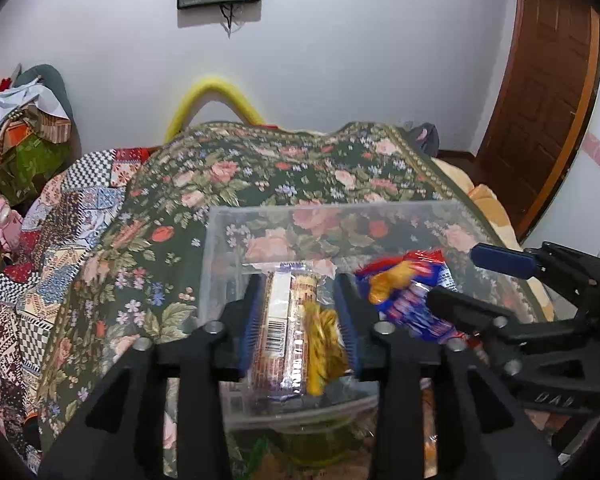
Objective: Organize snacks
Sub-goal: 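Carry the yellow packet into the box with left tool while right drops blue bag in, then grasp the clear green-zip bag with the left tool while the right tool grasps the gold foil pastry pack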
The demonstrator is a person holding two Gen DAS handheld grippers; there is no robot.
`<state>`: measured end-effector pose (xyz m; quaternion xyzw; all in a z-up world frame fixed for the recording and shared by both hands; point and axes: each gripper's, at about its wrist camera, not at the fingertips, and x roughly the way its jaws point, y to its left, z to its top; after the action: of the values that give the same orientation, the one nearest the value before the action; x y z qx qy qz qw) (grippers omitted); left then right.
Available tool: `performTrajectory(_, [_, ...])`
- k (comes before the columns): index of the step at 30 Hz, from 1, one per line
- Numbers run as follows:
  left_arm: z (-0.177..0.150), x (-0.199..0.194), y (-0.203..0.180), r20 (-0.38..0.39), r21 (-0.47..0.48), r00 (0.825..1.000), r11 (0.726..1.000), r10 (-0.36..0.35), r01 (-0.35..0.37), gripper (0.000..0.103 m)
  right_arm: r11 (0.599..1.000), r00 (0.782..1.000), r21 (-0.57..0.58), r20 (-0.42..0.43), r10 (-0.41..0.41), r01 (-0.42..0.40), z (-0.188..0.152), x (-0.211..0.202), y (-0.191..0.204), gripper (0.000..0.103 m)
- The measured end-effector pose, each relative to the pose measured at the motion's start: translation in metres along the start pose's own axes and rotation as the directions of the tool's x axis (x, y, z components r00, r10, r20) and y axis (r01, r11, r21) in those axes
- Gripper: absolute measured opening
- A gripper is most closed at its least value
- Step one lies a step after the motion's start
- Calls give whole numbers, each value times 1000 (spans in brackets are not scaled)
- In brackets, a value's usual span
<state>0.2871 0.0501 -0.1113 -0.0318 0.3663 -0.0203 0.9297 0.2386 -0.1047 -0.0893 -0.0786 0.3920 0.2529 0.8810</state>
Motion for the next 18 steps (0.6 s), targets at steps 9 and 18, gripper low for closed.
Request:
performTrajectory(9, [0,-66,-5,98,19,995,1000,3,-5,57,999,996,36,90,-15,11,-6,-53,-11,67])
performTrajectory(18, [-28,-110,-4,94,32,996,999,-1,-2,61,994,986,68,138,-91,82,-35,-101,-30,71])
